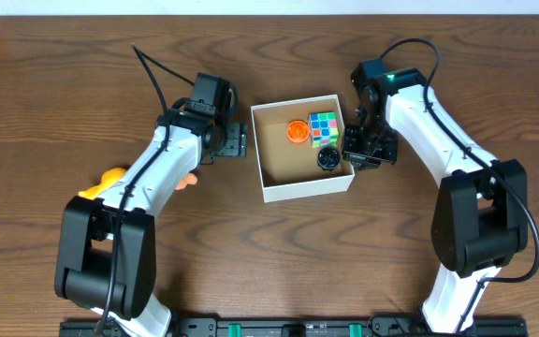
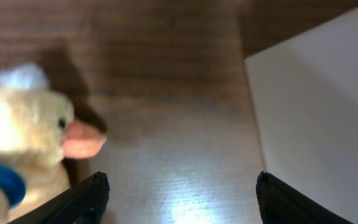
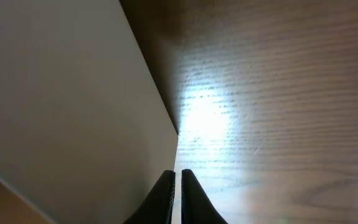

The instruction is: Pack container

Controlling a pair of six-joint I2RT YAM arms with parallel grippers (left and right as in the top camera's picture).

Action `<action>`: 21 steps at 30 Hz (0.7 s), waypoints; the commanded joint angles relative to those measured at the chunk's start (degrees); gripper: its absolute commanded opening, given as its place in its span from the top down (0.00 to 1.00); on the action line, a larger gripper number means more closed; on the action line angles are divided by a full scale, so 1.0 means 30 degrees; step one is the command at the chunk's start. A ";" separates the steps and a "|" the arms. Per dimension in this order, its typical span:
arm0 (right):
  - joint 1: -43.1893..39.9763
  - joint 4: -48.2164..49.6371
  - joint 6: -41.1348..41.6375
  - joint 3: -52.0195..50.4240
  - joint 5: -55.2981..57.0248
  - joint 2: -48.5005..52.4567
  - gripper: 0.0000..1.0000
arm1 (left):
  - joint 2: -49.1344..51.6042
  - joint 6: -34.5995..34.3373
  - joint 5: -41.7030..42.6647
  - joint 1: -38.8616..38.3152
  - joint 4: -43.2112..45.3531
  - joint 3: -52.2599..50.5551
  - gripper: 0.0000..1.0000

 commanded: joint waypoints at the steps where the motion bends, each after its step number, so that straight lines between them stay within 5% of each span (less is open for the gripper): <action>1: 0.0328 -0.0255 -0.0219 -0.0109 -0.0335 0.0095 0.92 | 0.0066 -0.0036 -0.0007 -0.0291 0.0474 0.0350 0.22; 21: 0.0335 -0.0335 -0.0226 -0.0109 -0.0321 0.0095 0.92 | -0.0095 -0.0022 -0.0168 -0.1428 0.1858 0.0364 0.22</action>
